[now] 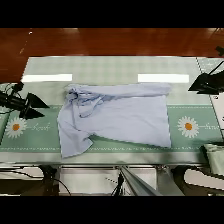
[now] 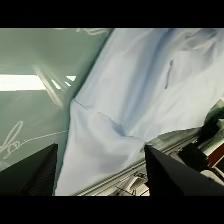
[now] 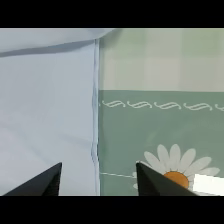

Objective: Fold the shirts.

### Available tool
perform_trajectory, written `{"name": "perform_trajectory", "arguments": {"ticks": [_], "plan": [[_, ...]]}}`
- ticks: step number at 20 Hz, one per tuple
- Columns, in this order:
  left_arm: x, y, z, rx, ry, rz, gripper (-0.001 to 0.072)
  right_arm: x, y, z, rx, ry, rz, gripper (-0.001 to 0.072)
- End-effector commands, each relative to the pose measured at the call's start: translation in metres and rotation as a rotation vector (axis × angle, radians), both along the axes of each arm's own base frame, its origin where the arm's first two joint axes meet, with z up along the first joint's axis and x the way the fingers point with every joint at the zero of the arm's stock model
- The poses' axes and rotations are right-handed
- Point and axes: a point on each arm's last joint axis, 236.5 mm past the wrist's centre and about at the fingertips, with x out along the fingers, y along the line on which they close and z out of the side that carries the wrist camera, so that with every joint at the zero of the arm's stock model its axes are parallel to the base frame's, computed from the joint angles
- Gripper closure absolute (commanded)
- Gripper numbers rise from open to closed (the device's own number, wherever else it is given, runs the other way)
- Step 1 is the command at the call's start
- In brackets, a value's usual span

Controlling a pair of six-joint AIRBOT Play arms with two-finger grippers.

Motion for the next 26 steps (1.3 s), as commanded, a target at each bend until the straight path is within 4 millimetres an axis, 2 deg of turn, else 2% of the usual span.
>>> {"name": "perform_trajectory", "arguments": {"ticks": [1,5,7,12,13,14,15,17,18,19,20,22,24,26], "plan": [[-0.015,-0.004,-0.03,0.071,0.059,-0.077,0.0082,0.0,-0.001,-0.007,0.0,-0.004,-0.004,0.0145],[-0.004,-0.027,-0.048,0.101,0.044,-0.142,0.0082,0.002,-0.002,-0.007,-0.004,-0.012,-0.007,0.0145],[-0.011,-0.039,-0.054,0.1,0.079,-0.197,0.0077,0.001,-0.002,-0.007,-0.003,-0.009,-0.006,0.0145],[-0.008,-0.057,-0.056,0.109,0.082,-0.219,0.0078,0.001,-0.002,-0.007,-0.003,-0.008,-0.006,0.0146],[-0.003,-0.059,-0.059,0.129,0.083,-0.194,0.016,0.0,-0.001,-0.007,-0.001,-0.004,-0.004,0.0145],[0.002,-0.06,-0.062,0.149,0.077,-0.172,0.0296,-0.001,-0.001,-0.007,0.001,0.0,-0.003,0.0146],[0.007,-0.061,-0.064,0.165,0.067,-0.158,0.0381,-0.002,0.0,-0.007,0.002,0.005,-0.001,0.0145],[0.013,-0.061,-0.067,0.182,0.053,-0.144,0.0602,-0.005,0.001,-0.007,0.006,0.015,0.003,0.0146],[0.012,-0.061,-0.067,0.181,0.049,-0.15,0.0676,-0.006,0.0,-0.008,0.005,0.021,0.005,0.0151],[0.011,-0.06,-0.067,0.178,0.046,-0.16,0.0677,-0.008,-0.002,-0.009,-0.007,0.031,0.006,0.0151],[0.009,-0.061,-0.065,0.172,0.042,-0.18,0.0677,-0.013,-0.008,-0.011,-0.032,0.052,0.009,0.0153],[0.005,-0.062,-0.06,0.161,0.037,-0.205,0.0677,-0.036,-0.019,-0.022,-0.063,0.135,-0.009,0.0165],[0.006,-0.063,-0.054,0.16,0.013,-0.224,0.0677,-0.073,-0.01,-0.045,0.02,0.204,-0.056,0.0165],[0.007,-0.062,-0.049,0.164,-0.021,-0.242,0.0677,-0.121,0.006,-0.076,0.097,0.254,-0.111,0.0141]]}}
